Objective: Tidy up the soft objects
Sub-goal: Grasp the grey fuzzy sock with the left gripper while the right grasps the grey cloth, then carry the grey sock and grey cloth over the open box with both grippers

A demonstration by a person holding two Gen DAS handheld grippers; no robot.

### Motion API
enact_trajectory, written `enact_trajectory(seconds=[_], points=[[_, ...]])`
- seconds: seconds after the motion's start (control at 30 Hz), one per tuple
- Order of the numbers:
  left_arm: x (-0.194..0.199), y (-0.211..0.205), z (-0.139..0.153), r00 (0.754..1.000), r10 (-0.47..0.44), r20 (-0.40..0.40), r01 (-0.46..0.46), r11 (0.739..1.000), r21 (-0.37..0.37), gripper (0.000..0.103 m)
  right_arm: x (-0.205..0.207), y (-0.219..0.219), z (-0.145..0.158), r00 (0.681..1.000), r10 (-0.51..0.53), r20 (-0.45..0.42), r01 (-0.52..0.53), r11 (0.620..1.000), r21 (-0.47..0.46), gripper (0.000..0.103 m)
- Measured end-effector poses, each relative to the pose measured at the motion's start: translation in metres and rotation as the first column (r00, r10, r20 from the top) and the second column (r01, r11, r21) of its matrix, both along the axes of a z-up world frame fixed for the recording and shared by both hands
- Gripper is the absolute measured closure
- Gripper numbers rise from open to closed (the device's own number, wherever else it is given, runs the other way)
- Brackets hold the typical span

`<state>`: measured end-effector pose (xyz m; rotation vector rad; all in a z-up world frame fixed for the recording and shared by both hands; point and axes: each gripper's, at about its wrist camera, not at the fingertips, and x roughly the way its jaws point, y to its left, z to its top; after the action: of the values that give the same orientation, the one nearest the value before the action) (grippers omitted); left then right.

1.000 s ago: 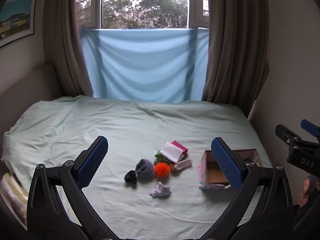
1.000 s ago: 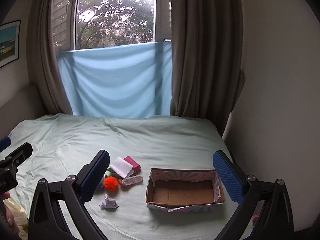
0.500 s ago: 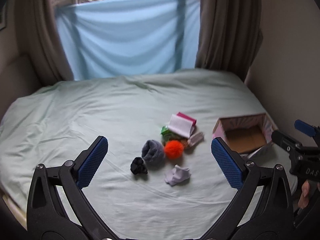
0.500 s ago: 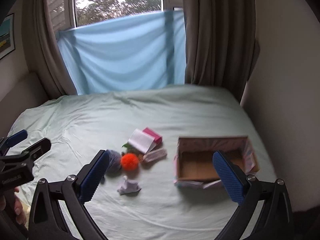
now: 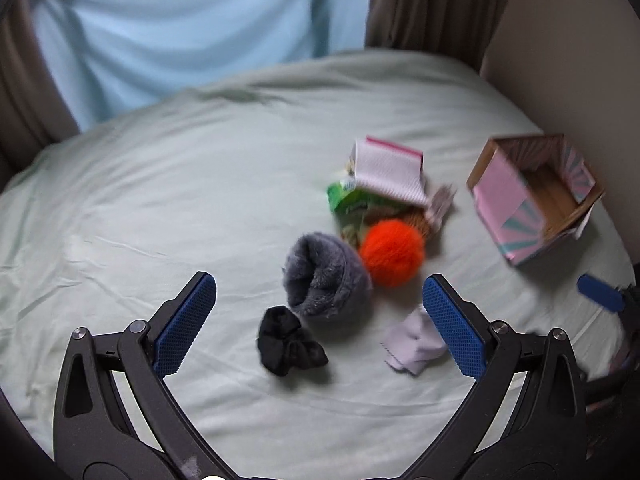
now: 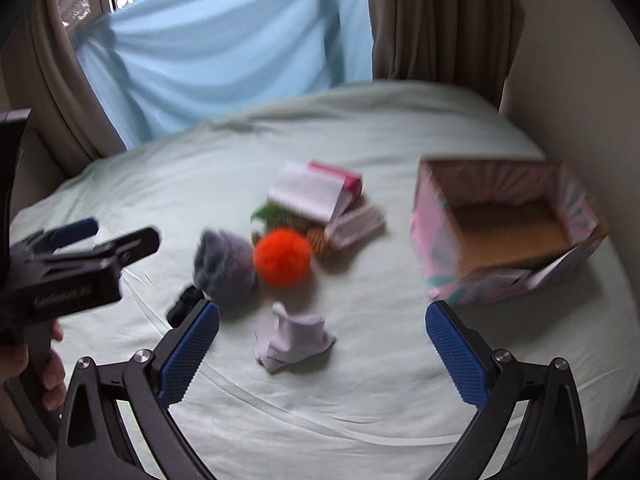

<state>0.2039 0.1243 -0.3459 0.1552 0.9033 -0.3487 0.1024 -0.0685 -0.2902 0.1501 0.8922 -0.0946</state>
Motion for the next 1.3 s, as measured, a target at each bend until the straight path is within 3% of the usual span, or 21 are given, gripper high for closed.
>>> enact_trajectory(seconds=[0.23, 0.47, 0.53, 0.6, 0.73, 0.77, 0.9, 1.03, 1.3], points=[[0.035, -0.017, -0.084, 0.995, -0.082, -0.056, 0.085, 0.995, 0.051, 0.001, 0.023, 0.016, -0.086, 0.998, 0.019, -0.067, -0.021, 0.999, -0.025, 0.007], [0.055, -0.028, -0.132, 0.987, -0.119, -0.110, 0.126, 0.990, 0.059, 0.002, 0.045, 0.019, -0.134, 0.991, 0.055, -0.125, -0.056, 0.998, -0.009, 0.030], [0.061, -0.031, -0.141, 0.984, -0.122, -0.132, 0.129, 0.990, 0.051, 0.014, 0.050, 0.020, -0.145, 0.986, 0.083, -0.146, -0.082, 0.997, 0.009, 0.038], [0.068, -0.034, -0.147, 0.980, -0.124, -0.156, 0.133, 0.990, 0.042, 0.019, 0.054, 0.020, -0.151, 0.983, 0.101, -0.151, -0.100, 0.995, 0.015, 0.045], [0.073, -0.043, -0.155, 0.974, -0.143, -0.176, 0.151, 0.988, 0.029, 0.033, 0.058, 0.018, -0.150, 0.984, 0.122, -0.130, -0.122, 0.992, 0.013, 0.061], [0.074, -0.047, -0.157, 0.973, -0.144, -0.181, 0.153, 0.988, 0.034, 0.035, 0.059, 0.017, -0.150, 0.984, 0.123, -0.129, -0.122, 0.992, 0.010, 0.068], [0.073, -0.049, -0.152, 0.971, -0.150, -0.184, 0.158, 0.987, 0.030, 0.048, 0.062, 0.012, -0.148, 0.984, 0.124, -0.125, -0.123, 0.992, 0.020, 0.082], [0.077, -0.041, -0.144, 0.972, -0.132, -0.196, 0.136, 0.991, 0.006, 0.055, 0.064, 0.007, -0.144, 0.985, 0.124, -0.121, -0.123, 0.992, 0.017, 0.086], [0.062, -0.031, -0.108, 0.985, -0.093, -0.145, 0.093, 0.996, -0.005, 0.055, 0.068, 0.010, -0.124, 0.988, 0.128, -0.089, -0.128, 0.992, 0.010, 0.086]])
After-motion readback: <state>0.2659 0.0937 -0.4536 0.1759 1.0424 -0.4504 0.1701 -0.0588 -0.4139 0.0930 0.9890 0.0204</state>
